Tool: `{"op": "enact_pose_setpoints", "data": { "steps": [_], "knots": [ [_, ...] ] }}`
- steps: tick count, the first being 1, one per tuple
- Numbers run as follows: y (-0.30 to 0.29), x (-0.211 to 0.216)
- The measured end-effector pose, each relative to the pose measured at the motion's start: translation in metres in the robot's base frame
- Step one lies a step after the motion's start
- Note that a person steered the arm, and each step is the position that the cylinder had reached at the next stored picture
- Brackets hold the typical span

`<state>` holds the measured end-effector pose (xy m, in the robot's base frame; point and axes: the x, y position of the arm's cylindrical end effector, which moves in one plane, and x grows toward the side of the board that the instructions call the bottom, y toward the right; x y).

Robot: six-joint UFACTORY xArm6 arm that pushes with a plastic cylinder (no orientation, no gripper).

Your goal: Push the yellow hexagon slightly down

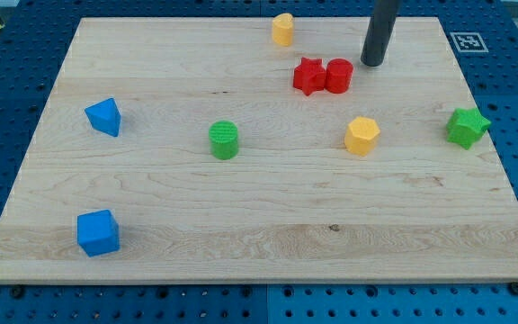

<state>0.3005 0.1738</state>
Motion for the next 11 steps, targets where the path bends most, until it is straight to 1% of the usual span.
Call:
{"op": "enact_pose_setpoints", "data": {
  "steps": [1,3,4,5,6,7,8,9,10,11],
  "knots": [
    [0.015,0.013],
    [0.0,0.047],
    [0.007,0.082],
    [0.01,0.092],
    [0.012,0.117],
    [-0.021,0.123],
    [-0.032,0.123],
    [-0.019,0.143],
    [-0.052,0.147],
    [-0.085,0.14]
  ]
}}
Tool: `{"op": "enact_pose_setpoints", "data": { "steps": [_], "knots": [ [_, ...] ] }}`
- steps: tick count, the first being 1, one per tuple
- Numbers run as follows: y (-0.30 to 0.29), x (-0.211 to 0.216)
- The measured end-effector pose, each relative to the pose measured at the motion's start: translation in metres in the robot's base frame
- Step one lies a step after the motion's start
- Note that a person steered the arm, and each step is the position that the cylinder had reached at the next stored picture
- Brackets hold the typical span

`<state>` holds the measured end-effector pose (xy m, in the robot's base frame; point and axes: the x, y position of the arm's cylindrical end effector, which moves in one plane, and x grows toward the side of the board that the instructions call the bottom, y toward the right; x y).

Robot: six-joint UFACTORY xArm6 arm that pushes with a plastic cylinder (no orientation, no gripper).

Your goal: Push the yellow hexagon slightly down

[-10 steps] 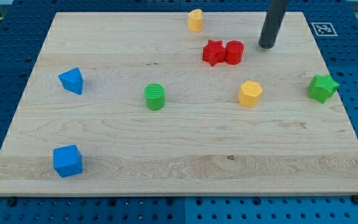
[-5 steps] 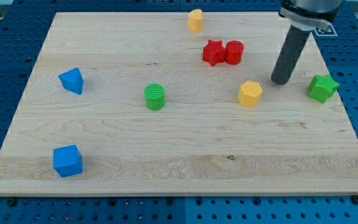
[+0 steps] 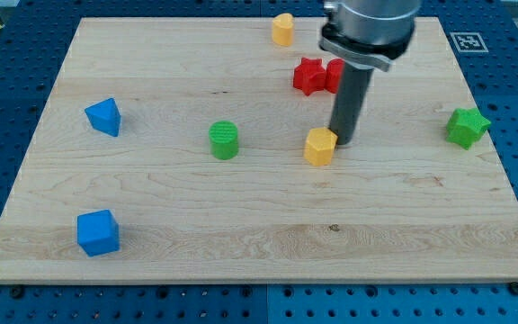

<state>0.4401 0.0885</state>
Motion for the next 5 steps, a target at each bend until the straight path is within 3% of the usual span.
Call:
{"op": "enact_pose_setpoints", "data": {
  "steps": [1,3,5],
  "knots": [
    [-0.03,-0.013],
    [-0.03,0.04],
    [-0.02,0.06]
  ]
}}
